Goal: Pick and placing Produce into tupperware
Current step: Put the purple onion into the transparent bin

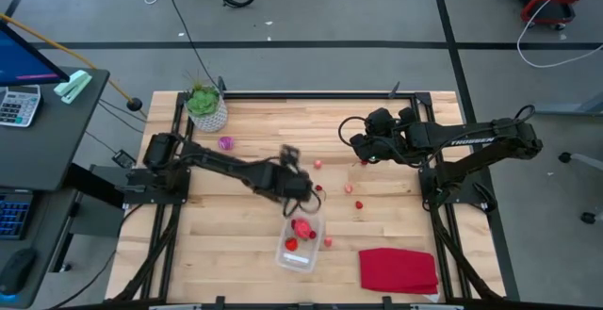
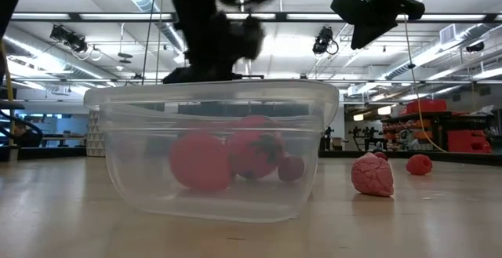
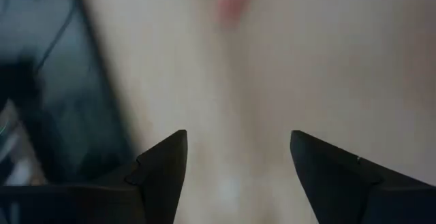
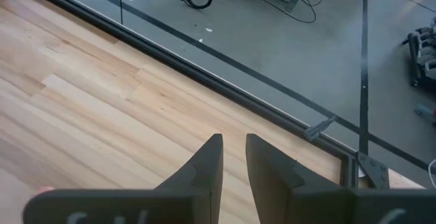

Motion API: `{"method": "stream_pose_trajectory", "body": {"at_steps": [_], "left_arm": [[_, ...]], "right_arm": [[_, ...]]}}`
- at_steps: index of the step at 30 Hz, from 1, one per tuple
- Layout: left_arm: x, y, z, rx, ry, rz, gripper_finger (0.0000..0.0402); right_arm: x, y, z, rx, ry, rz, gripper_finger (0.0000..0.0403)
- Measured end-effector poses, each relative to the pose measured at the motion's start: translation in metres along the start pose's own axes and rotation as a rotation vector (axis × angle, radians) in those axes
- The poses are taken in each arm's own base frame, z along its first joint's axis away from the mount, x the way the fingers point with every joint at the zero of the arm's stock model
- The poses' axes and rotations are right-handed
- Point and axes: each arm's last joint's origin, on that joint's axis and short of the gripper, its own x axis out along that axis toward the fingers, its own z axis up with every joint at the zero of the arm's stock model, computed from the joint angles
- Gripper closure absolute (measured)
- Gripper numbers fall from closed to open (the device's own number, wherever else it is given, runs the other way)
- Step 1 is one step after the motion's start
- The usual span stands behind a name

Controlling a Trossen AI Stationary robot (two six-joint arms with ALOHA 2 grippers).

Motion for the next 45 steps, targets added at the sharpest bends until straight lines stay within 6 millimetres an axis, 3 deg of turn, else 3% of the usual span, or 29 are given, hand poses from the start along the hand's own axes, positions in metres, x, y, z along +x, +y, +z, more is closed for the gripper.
{"method": "stream_pose_trajectory", "body": {"at_steps": [8, 14, 19, 22, 29, 35, 41, 45], "left_arm": [[0.039, 0.029, -0.077, -0.169, 0.556, -0.013, 0.0147], [0.058, 0.032, -0.139, -0.252, 0.763, -0.019, 0.0161], [0.046, 0.024, -0.193, -0.313, 0.822, -0.026, 0.0173], [0.032, 0.024, -0.215, -0.424, 0.76, -0.003, 0.0178], [-0.006, 0.045, -0.224, -0.77, 0.333, -0.165, 0.0182], [-0.032, 0.054, -0.231, -0.889, 0.081, -0.278, 0.018], [-0.031, 0.055, -0.232, -0.885, 0.079, -0.274, 0.0178], [-0.017, 0.051, -0.229, -0.918, 0.055, -0.259, 0.0181]], "right_arm": [[0.0, 0.0, 0.0, 0.018, 0.016, 0.013, 0.033], [0.0, 0.001, -0.001, 0.018, 0.028, 0.024, 0.033], [0.003, 0.0, -0.006, -0.001, 0.035, 0.012, 0.033], [0.005, 0.0, -0.009, -0.013, 0.038, 0.004, 0.033], [0.005, 0.001, -0.009, 0.003, 0.035, 0.004, 0.033], [0.005, 0.001, -0.009, 0.007, 0.034, 0.009, 0.033], [0.005, 0.001, -0.009, 0.005, 0.034, 0.009, 0.033], [0.005, 0.001, -0.009, 0.006, 0.034, 0.009, 0.033]]}}
